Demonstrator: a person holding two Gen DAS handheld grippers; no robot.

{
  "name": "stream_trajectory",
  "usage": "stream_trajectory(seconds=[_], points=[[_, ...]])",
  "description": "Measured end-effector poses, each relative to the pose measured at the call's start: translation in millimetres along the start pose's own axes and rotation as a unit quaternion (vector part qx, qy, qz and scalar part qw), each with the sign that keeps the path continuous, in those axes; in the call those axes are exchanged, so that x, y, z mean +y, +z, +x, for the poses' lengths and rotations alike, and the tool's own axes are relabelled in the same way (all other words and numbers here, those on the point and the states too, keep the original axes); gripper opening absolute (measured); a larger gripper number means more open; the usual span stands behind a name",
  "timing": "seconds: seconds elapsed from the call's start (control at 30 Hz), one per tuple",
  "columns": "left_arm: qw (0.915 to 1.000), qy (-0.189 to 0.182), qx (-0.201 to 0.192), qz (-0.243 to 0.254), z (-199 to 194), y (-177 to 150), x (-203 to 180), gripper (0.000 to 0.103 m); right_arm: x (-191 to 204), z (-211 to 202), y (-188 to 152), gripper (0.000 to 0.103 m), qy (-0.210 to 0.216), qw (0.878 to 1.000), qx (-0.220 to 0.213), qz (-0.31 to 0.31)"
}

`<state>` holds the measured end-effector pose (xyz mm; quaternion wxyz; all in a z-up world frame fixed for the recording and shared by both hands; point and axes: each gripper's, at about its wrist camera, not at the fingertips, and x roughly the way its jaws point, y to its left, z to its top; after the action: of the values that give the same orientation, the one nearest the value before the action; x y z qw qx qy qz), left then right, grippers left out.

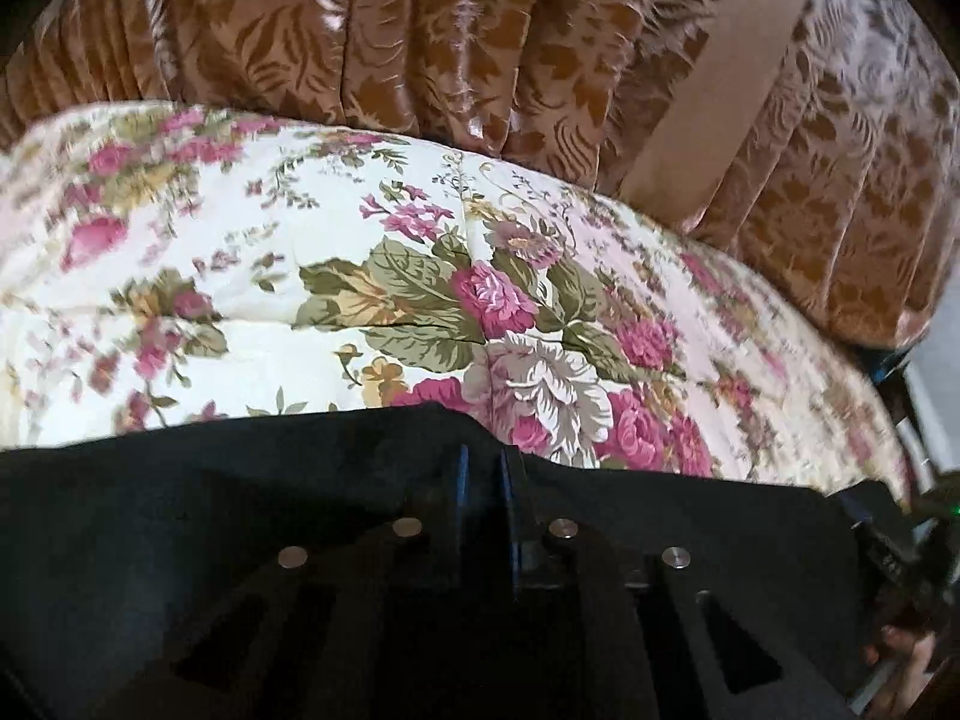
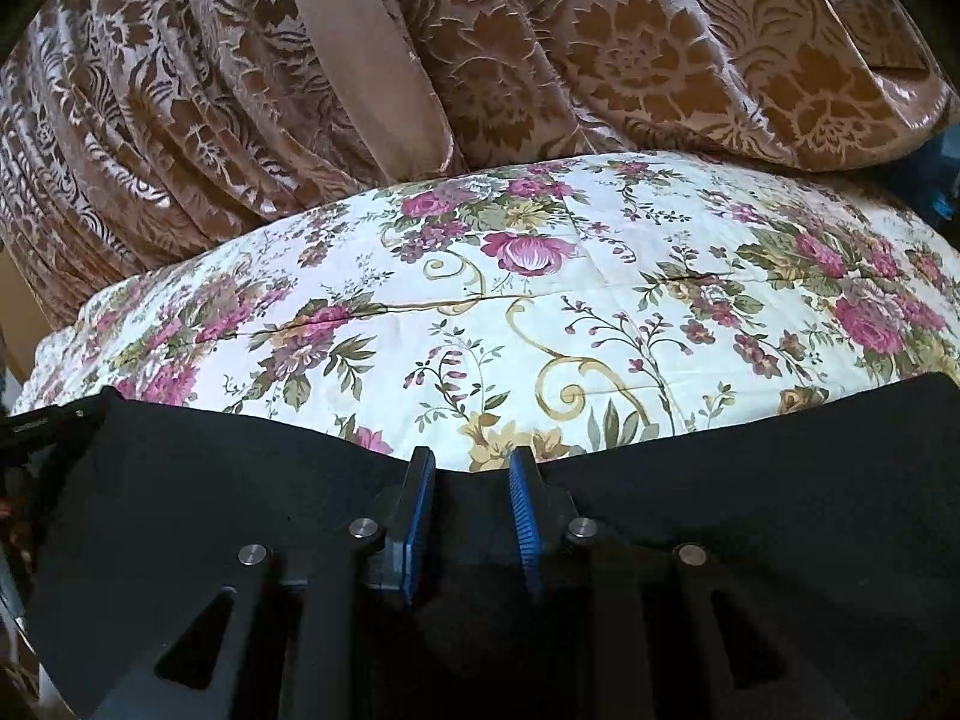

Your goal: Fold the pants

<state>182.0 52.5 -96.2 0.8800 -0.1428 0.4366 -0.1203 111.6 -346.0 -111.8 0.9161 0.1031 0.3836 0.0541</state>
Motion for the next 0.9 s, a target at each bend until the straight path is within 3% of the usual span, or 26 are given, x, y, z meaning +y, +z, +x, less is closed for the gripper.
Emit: stream_trajectory(seconds=[0.27,0.4,0.57,0.63,0.8,0.9], points=[[0.9980,-0.048,-0.009,-0.040,-13,-13,11,0.012,-19,-8,-5,0.026,0.048,0.997,-0.023,0.057],[0.9976,-0.052,-0.015,-0.044,-25,-27,11,0.013,-28,-24,-17,0.029,0.043,0.994,-0.038,0.091],[0.9978,-0.055,-0.036,0.003,-42,-47,-4,0.035,-36,-54,-32,0.031,0.002,0.996,-0.062,0.064],[0.9973,-0.054,-0.041,0.028,-46,-52,-12,0.050,-50,-60,-35,0.031,-0.015,0.996,-0.053,0.069],[0.9972,-0.050,-0.038,0.040,-46,-54,-15,0.052,-98,-84,-46,0.030,-0.057,0.990,-0.062,0.114],[0.9967,-0.065,-0.040,0.027,-47,-53,-10,0.052,-124,-99,-48,0.030,-0.119,0.981,-0.075,0.136]])
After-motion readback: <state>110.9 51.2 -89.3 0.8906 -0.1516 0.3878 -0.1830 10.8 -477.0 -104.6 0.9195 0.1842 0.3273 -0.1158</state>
